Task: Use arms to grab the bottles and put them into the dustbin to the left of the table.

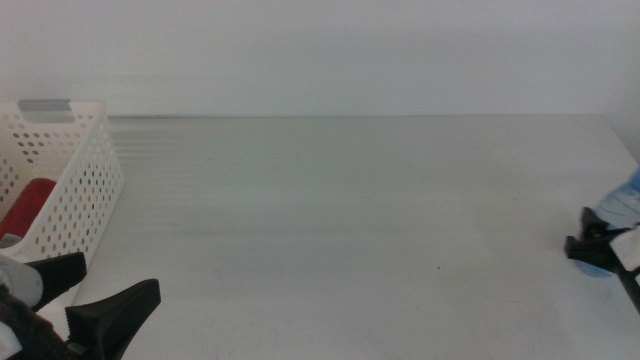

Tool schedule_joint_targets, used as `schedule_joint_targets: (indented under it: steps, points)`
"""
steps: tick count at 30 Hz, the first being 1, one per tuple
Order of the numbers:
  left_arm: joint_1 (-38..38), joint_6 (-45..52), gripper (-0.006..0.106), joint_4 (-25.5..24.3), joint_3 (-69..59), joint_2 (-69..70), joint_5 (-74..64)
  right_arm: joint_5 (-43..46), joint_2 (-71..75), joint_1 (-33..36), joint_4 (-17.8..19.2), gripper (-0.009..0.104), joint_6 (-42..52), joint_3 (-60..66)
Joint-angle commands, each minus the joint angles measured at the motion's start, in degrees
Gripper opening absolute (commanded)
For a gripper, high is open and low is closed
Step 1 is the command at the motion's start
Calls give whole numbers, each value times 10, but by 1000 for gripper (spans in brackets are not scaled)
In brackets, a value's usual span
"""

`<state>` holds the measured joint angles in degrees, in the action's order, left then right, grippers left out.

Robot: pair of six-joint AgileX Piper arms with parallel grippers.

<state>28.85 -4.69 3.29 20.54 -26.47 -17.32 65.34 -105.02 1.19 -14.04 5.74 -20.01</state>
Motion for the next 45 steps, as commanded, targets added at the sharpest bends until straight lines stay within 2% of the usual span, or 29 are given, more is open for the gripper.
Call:
schedule_joint_targets:
  steps: [1,7,12,21,26,32,37,40,45]
  points:
    - [3,-5,90,5,17,-3,44,110,33,-1,72,0,-8,-18]
    - [3,-5,90,5,17,-3,44,41,61,28,178,0,-70,-79]
    - [3,-5,90,5,17,-3,44,-42,61,85,282,0,-140,-164]
    - [3,-5,90,5,17,-3,44,-210,22,201,404,0,-238,-363]
    - [3,-5,90,5,17,-3,44,-258,-25,247,447,0,-285,-460]
    - [3,-5,90,5,17,-3,44,-282,-76,289,466,0,-321,-542]
    - [3,-5,90,5,17,-3,44,-279,-93,315,490,0,-357,-554]
    - [3,-5,90,5,17,-3,44,-279,-95,330,542,0,-374,-554]
    - [3,-5,90,5,17,-3,44,-279,-95,352,658,0,-444,-551]
